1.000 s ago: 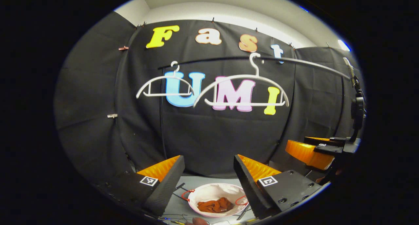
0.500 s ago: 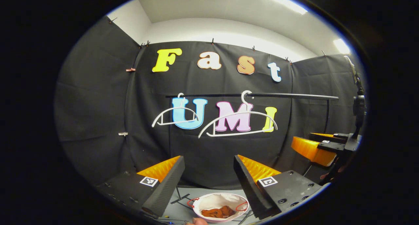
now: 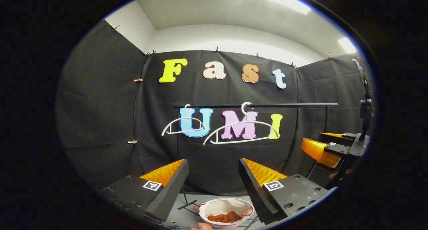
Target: Grasp the clothes on the hanger with both hands and then place them into the laundry hamper below.
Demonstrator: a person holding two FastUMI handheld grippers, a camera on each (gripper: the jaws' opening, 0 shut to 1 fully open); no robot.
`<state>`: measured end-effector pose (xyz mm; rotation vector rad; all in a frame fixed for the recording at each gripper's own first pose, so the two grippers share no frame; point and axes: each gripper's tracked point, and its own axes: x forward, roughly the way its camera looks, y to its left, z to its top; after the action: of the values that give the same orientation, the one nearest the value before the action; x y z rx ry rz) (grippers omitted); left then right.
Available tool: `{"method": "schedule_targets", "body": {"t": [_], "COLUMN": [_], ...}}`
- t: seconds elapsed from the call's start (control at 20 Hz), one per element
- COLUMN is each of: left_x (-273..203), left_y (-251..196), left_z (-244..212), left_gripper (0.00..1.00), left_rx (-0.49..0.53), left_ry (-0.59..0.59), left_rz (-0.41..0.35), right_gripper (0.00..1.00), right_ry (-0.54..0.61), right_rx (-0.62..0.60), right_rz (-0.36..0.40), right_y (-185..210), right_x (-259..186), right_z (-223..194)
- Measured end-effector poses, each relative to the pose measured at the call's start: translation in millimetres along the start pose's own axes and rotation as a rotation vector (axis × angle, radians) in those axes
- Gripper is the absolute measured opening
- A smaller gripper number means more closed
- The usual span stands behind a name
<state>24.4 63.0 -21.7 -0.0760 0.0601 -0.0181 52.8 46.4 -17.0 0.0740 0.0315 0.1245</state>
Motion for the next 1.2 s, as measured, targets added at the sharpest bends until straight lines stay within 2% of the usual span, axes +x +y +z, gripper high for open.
{"method": "schedule_targets", "body": {"t": [0.15,0.25,0.35,0.4,0.45,0.5,0.55,0.7,0.75,0.85,0.9,1.0,1.1,1.2], "left_x": [-0.1,-0.8,0.0,1.1,1.3,1.8,1.9,3.9,5.3,5.8,6.4,7.6,9.3,10.9], "left_y": [-4.5,-9.2,-12.4,-13.5,-14.4,-15.1,-16.0,-16.0,-16.2,-16.4,-16.9,-16.9,-16.7,-16.7], "left_z": [3.4,6.6,10.3,13.2,14.1,16.3,17.0,19.9,18.8,20.1,21.7,24.0,22.2,23.5], "left_gripper": [0.92,0.95,0.92,0.92,0.98,0.95,0.95,0.93,0.95,0.95,0.93,0.95,0.92,0.95], "left_rx": [0.008,0.003,0.013,0.023,0.03,0.031,0.029,0.033,0.035,0.036,0.038,0.044,0.045,0.045], "left_ry": [-0.011,-0.019,-0.029,-0.037,-0.042,-0.048,-0.051,-0.059,-0.057,-0.06,-0.063,-0.071,-0.069,-0.07], "left_rz": [-0.003,-0.01,-0.015,-0.016,-0.017,-0.018,-0.02,-0.018,-0.018,-0.016,-0.016,-0.011,-0.009,-0.007], "right_gripper": [0.98,0.98,1.0,0.98,0.98,1.0,0.97,0.97,0.97,0.92,0.97,0.97,0.97,0.97], "right_ry": [-0.004,-0.003,-0.01,-0.012,-0.015,-0.02,-0.025,-0.027,-0.03,-0.037,-0.039,-0.04,-0.039,-0.039], "right_rx": [0.008,-0.007,-0.016,-0.021,-0.021,-0.017,-0.011,0.004,0.006,0.004,0.001,-0.006,-0.008,-0.008], "right_rz": [0.0,0.001,0.003,0.0,-0.001,-0.005,-0.007,-0.012,-0.014,-0.019,-0.018,-0.014,-0.012,-0.009], "right_y": [-2.6,-3.7,-4.0,-5.9,-6.8,-7.7,-8.9,-8.2,-8.6,-10.5,-10.6,-10.3,-10.5,-9.9], "right_x": [-0.4,0.0,1.4,1.6,2.5,2.8,3.1,7.4,7.9,7.6,7.8,9.0,11.4,11.9], "right_z": [2.1,1.4,4.3,4.9,6.7,8.6,10.9,11.6,13.8,15.2,15.5,15.2,14.8,14.8]}}
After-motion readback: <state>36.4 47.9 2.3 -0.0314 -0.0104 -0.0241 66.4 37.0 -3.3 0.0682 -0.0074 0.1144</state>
